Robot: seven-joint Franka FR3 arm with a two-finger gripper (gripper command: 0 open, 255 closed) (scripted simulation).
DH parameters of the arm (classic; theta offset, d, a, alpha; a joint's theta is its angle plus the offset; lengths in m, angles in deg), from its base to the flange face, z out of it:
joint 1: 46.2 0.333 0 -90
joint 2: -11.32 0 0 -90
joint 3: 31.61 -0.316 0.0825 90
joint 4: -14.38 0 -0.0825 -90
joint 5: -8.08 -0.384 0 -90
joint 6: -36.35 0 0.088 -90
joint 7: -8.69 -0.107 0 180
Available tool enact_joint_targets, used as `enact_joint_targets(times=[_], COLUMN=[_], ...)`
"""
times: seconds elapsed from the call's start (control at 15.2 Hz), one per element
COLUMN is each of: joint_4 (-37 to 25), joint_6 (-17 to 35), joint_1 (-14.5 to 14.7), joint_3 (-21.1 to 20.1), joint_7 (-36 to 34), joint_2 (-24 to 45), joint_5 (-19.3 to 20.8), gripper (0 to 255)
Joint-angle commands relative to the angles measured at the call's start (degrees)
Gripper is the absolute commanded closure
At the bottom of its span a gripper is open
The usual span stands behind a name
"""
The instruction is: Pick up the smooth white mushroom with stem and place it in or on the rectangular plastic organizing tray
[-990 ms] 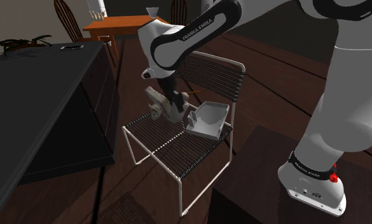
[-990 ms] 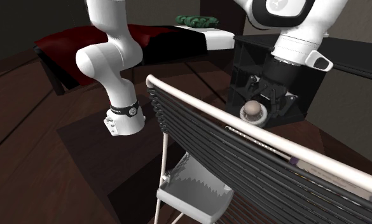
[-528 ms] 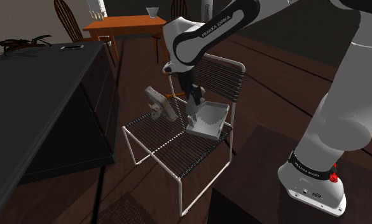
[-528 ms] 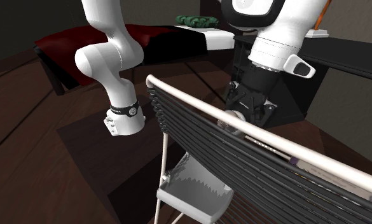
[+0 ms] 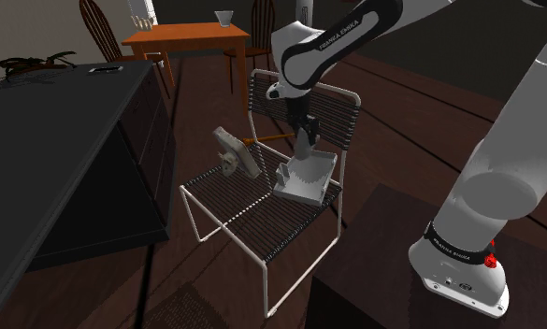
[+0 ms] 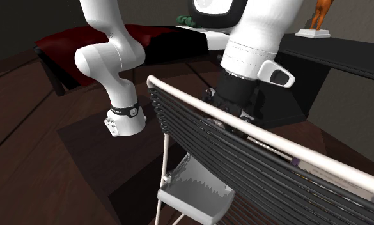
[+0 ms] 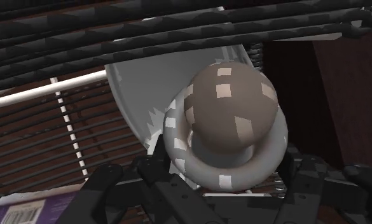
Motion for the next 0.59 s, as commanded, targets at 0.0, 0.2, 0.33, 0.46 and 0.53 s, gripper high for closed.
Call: enact_joint_targets(times=[0.0,0.2,0.33,0.46,0.53], joint_4=[0.8,1.8,2.5,3.0,3.3], joint_6=[1.1,3.4,4.9,6.3,7.1], joint_1=[-0.7,-0.9,-1.0,-1.1,-1.1], joint_3=[0.7,0.6,0.5,0.4,0.4], joint_7=[0.4,-0.1,-0.4,-0.8,-1.0], joint_2=[0.6,1.8,2.7,3.6,4.1], joint_5=[1.4,1.7,2.0,2.3,2.4], gripper=[255,255,255,255,255])
